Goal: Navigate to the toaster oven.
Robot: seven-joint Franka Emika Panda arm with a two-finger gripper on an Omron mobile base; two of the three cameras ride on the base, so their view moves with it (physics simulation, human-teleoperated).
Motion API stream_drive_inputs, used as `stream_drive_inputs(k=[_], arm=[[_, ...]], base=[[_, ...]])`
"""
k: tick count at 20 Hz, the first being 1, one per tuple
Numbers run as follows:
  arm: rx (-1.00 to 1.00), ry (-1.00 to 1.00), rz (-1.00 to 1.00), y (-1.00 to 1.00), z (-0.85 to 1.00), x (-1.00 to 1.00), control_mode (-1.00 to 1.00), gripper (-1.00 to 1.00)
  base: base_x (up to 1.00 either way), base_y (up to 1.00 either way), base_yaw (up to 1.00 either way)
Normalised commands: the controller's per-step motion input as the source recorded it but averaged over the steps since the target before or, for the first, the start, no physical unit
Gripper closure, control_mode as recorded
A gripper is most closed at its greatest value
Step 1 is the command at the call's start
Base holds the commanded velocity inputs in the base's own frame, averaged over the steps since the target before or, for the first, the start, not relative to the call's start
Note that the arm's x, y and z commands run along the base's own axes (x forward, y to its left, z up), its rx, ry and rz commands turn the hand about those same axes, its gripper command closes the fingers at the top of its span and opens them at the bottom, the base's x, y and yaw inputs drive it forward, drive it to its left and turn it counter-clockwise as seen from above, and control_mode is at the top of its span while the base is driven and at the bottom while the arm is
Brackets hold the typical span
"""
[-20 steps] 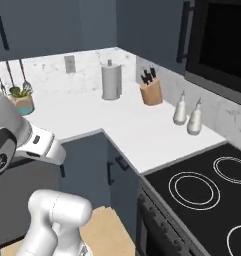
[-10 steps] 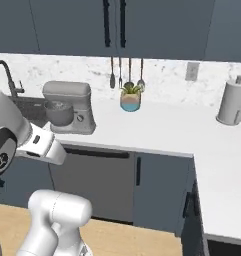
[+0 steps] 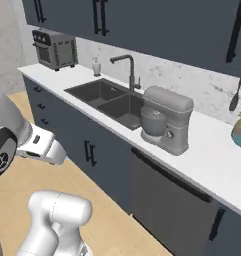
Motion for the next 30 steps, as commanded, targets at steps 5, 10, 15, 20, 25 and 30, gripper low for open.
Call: stream_drive_inputs(k=[5,10,15,20,25,30], arm=[[0.00,0.00,0.00,0.00,0.00,0.00,1.00,-1.00],[0.00,0.00,0.00,0.00,0.00,0.00,1.00,-1.00],[0.00,0.00,0.00,0.00,0.00,0.00,1.00,-1.00],[0.00,0.00,0.00,0.00,0.00,0.00,1.00,-1.00],[0.00,0.00,0.00,0.00,0.00,0.00,1.00,-1.00],[0.00,0.00,0.00,0.00,0.00,0.00,1.00,-1.00]], base=[[-0.05,0.11,1.00],[0.16,0.44,0.50],[0.91,0.59,0.24],[1.00,0.61,0.16],[1.00,0.40,0.10],[1.00,0.36,0.03]])
